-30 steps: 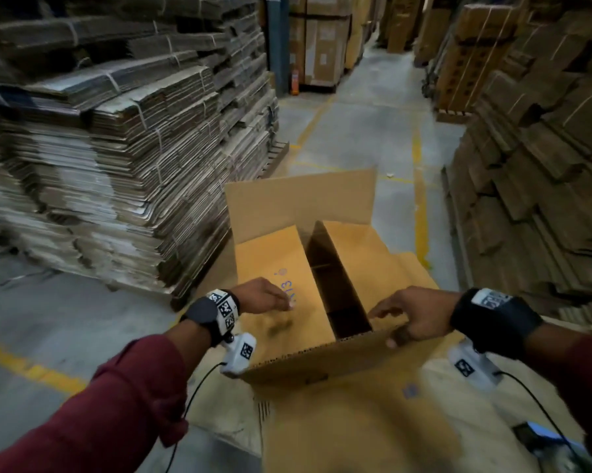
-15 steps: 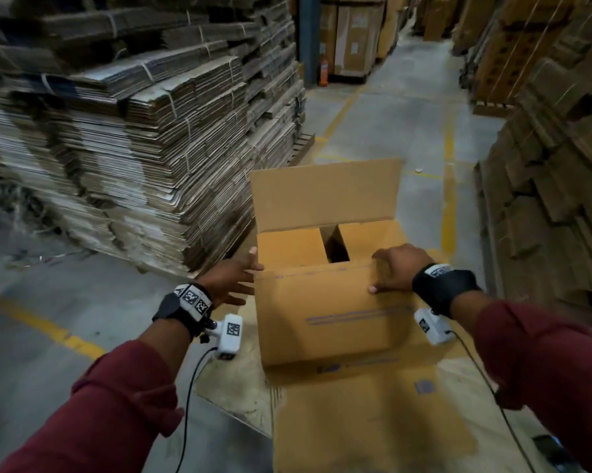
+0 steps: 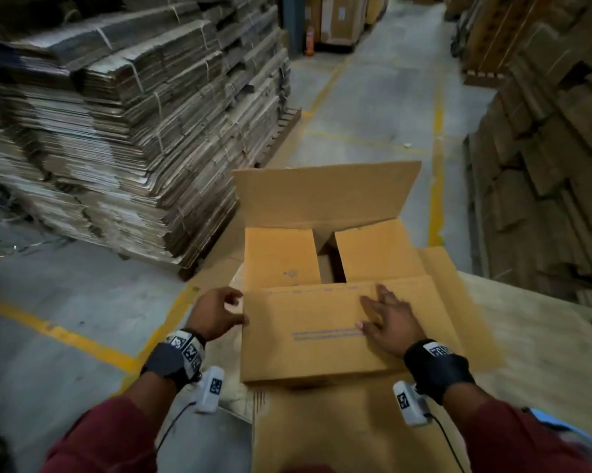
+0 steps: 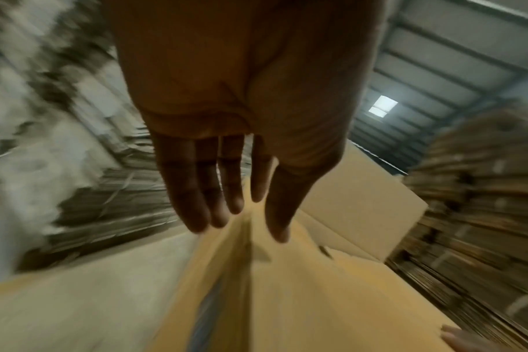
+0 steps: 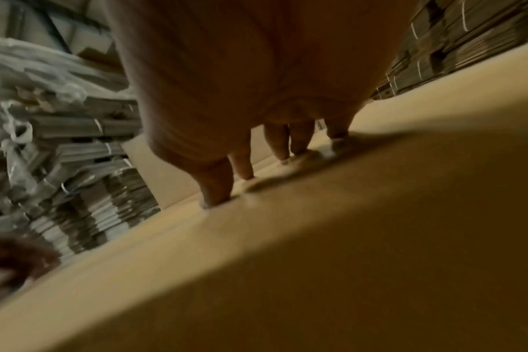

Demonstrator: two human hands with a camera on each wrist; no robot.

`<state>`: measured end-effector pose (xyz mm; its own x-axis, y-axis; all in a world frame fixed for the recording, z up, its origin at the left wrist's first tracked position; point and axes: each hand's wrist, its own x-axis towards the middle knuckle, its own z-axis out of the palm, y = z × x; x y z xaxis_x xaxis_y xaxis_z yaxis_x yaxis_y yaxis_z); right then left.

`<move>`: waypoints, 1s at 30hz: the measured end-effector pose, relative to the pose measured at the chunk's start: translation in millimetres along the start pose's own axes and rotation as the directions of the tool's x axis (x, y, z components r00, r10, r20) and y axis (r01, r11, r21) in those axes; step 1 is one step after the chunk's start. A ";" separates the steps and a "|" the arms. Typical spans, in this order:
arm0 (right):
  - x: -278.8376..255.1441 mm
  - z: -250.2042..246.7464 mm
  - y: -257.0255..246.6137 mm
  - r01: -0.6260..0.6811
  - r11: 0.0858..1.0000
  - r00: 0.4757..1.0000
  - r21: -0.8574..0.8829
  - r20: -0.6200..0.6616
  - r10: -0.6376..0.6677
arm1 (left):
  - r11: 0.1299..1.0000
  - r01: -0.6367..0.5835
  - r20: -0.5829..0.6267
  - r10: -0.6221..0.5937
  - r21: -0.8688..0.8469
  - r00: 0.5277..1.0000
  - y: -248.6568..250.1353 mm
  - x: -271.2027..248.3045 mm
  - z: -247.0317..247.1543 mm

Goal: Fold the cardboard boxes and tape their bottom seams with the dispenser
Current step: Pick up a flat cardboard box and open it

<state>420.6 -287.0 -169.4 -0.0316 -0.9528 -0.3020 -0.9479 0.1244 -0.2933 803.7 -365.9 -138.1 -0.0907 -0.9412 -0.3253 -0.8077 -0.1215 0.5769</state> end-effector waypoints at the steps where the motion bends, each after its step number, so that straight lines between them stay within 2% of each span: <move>1: -3.3 3.4 0.8 -0.001 1.000 1.000 0.024 -0.011 0.001 | 0.999 -0.050 -0.006 0.050 0.011 0.999 13.8 2.9 -6.8; 5: 1.4 -4.2 -5.5 -0.018 0.997 1.000 0.072 0.021 0.017 | 0.960 -0.263 -0.056 0.258 -0.093 0.964 108.8 38.8 -41.9; 7: 4.3 -10.8 -8.0 -0.047 0.997 0.998 0.066 0.033 0.045 | 0.926 -0.377 -0.112 0.373 -0.016 0.921 158.2 67.0 -50.7; 9: 4.4 -19.2 -10.3 -0.085 0.994 0.996 0.074 0.036 0.083 | 0.878 -0.452 -0.163 0.474 0.157 0.865 200.7 93.8 -50.6; 12: 1.1 -29.9 -12.0 -0.072 0.997 0.996 0.030 0.053 0.071 | 0.800 -0.416 -0.249 0.550 0.433 0.797 249.9 118.6 -45.7; 14: 1.8 -31.9 -7.8 -0.035 0.999 0.999 0.003 0.042 0.035 | 0.728 -0.350 -0.193 0.548 0.589 0.814 265.3 133.1 -37.8; 16: 2.2 -29.5 1.9 -0.025 1.000 0.999 0.006 0.030 0.025 | 0.717 -0.276 -0.120 0.448 0.640 0.886 270.0 147.6 -27.2; 17: 2.0 -27.8 5.5 -0.009 1.000 0.999 0.012 0.031 0.009 | 0.729 -0.242 -0.109 0.398 0.641 0.911 270.1 151.0 -24.7; 18: 2.8 -27.9 9.2 0.010 0.999 0.999 0.033 0.036 -0.011 | 0.730 -0.225 -0.120 0.387 0.646 0.914 273.0 151.9 -22.3; 20: 0.8 -28.9 15.8 0.025 0.995 1.000 0.100 -0.001 -0.025 | 0.672 -0.266 -0.094 0.449 0.691 0.889 277.6 143.0 -10.2; 22: -2.3 -26.0 27.1 0.032 0.986 0.992 0.165 -0.126 -0.011 | 0.582 -0.400 0.053 0.521 0.708 0.852 272.4 122.0 18.6; 24: -7.1 -20.4 43.4 -0.018 0.974 0.965 0.227 -0.251 0.076 | 0.533 -0.485 0.170 0.532 0.693 0.829 254.1 94.3 56.5; 26: -10.9 -16.9 60.4 -0.090 0.961 0.915 0.263 -0.359 0.184 | 0.573 -0.509 0.233 0.487 0.642 0.842 227.1 71.8 91.4; 28: -15.6 -19.4 78.0 -0.217 0.932 0.871 0.292 -0.374 0.320 | 0.667 -0.487 0.283 0.397 0.564 0.873 198.8 54.0 124.5; 30: -17.3 -19.7 97.7 -0.350 0.824 0.864 0.446 -0.187 0.468 | 0.736 -0.433 0.325 0.298 0.520 0.897 179.4 35.9 150.4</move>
<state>322.3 -263.8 -175.0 -0.5305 -0.8164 -0.2282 -0.6284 0.5594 -0.5405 567.9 -374.1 -158.9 -0.5118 -0.7783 -0.3636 -0.8582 0.4821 0.1760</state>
